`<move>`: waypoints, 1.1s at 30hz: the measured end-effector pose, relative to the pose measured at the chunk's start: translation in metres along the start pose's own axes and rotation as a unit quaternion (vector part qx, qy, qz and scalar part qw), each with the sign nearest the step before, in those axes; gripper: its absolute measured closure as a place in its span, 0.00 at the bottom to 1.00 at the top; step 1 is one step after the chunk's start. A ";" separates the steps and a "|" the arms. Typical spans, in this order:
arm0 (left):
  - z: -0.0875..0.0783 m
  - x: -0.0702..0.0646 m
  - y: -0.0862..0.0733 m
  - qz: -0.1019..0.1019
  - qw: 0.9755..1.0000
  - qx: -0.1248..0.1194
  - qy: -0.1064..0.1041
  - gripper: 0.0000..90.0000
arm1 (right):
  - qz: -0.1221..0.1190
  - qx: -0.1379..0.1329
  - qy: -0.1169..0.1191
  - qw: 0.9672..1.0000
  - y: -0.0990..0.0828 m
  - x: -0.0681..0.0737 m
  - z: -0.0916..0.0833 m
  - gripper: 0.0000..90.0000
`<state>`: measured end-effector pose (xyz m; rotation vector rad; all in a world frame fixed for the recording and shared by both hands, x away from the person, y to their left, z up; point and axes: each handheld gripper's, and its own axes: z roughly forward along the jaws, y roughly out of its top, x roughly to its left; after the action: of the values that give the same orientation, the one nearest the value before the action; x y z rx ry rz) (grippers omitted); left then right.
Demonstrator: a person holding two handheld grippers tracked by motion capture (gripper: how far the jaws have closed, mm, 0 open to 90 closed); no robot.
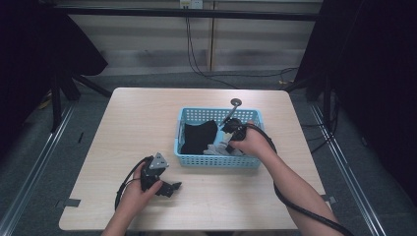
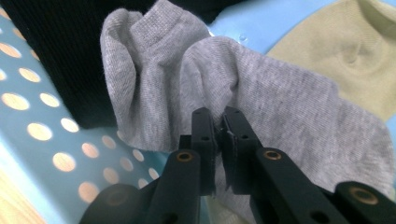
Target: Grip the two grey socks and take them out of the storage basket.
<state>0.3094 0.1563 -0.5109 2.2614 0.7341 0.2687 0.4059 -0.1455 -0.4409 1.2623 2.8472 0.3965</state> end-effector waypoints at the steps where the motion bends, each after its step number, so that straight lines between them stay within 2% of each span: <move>1: 0.000 0.000 0.000 0.002 1.000 0.000 0.001 0.00 | -0.001 -0.005 0.000 1.000 0.000 -0.001 -0.002 0.95; 6: 0.000 0.000 0.000 0.002 1.000 0.000 0.002 0.00 | 0.004 -0.011 0.001 1.000 0.000 -0.004 -0.018 0.95; 13: 0.000 0.000 0.000 0.002 1.000 0.001 0.002 0.00 | 0.000 -0.017 -0.013 1.000 -0.001 -0.009 -0.050 0.95; 22: -0.001 0.000 0.000 0.002 1.000 0.003 0.001 0.00 | 0.002 -0.027 -0.018 0.999 -0.004 -0.018 -0.086 0.94; 33: 0.000 0.000 0.000 0.002 1.000 0.002 0.000 0.00 | -0.003 -0.035 -0.016 0.999 -0.005 -0.019 -0.111 0.94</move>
<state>0.3095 0.1566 -0.5105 2.2670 0.7301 0.2701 0.4038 -0.1877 -0.3368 1.2374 2.7834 0.4676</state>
